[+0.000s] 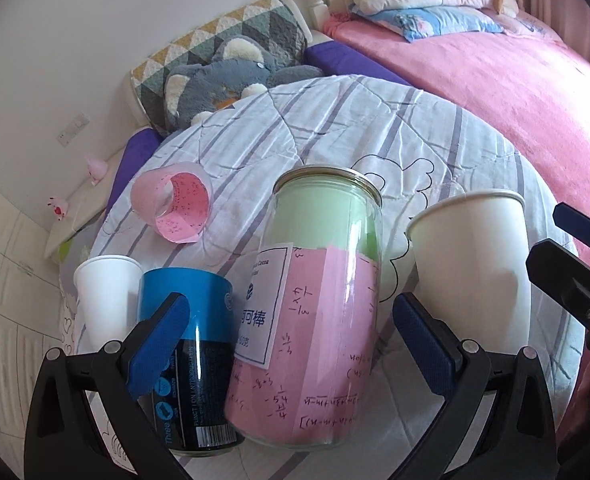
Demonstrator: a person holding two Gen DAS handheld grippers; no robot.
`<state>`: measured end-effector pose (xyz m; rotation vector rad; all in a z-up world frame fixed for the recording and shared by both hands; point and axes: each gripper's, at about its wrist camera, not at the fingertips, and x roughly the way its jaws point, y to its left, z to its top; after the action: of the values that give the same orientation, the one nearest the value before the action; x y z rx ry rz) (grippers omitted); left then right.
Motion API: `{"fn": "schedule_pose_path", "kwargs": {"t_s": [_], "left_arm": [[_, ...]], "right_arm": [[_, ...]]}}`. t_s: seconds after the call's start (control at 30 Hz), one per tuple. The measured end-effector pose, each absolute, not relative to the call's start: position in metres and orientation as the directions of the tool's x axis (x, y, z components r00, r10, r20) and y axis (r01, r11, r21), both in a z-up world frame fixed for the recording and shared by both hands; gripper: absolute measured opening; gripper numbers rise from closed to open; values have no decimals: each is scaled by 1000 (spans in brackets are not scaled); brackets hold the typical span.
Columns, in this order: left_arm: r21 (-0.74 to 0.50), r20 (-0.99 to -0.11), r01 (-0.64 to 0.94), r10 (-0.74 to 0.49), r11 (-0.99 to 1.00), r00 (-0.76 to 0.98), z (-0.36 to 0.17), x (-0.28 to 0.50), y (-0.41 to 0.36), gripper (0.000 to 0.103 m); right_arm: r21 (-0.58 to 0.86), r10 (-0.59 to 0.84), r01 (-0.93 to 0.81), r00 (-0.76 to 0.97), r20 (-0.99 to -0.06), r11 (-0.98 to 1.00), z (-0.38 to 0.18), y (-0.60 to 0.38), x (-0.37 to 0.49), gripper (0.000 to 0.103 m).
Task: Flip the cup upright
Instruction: 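Close the right gripper around the middle of the pink-and-green tin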
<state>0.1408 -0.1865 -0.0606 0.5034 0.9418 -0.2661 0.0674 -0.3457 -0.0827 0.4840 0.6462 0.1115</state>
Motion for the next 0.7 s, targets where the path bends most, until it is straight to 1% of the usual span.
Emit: {"fn": "schedule_pose_path", "kwargs": {"t_s": [0.1, 0.17, 0.27, 0.4, 0.47, 0.5, 0.53, 0.7], "left_arm": [[264, -832, 431, -22, 863, 554, -62, 148, -186, 102], [230, -841, 433, -45, 872, 539, -64, 153, -183, 100], [181, -861, 435, -72, 882, 503, -68, 159, -183, 95], [141, -879, 435, -90, 889, 467, -74, 163, -181, 95], [128, -880, 438, -101, 890, 463, -74, 162, -181, 90], [107, -884, 443, -118, 890, 452, -74, 161, -180, 80], [95, -885, 443, -128, 892, 448, -73, 160, -179, 76], [101, -878, 448, -132, 888, 461, -68, 154, -178, 76]], "right_arm": [[467, 254, 50, 785, -565, 883, -89, -345, 72, 103], [485, 267, 48, 786, -558, 873, -92, -346, 75, 103], [490, 271, 47, 785, -557, 870, -92, -347, 76, 103], [487, 270, 48, 784, -559, 872, -91, -346, 77, 103], [486, 270, 47, 783, -560, 873, -91, -345, 77, 103], [484, 269, 47, 782, -562, 874, -91, -345, 77, 103], [484, 269, 48, 782, -563, 874, -91, -345, 77, 103], [486, 267, 50, 785, -559, 873, -90, -343, 75, 103]]}}
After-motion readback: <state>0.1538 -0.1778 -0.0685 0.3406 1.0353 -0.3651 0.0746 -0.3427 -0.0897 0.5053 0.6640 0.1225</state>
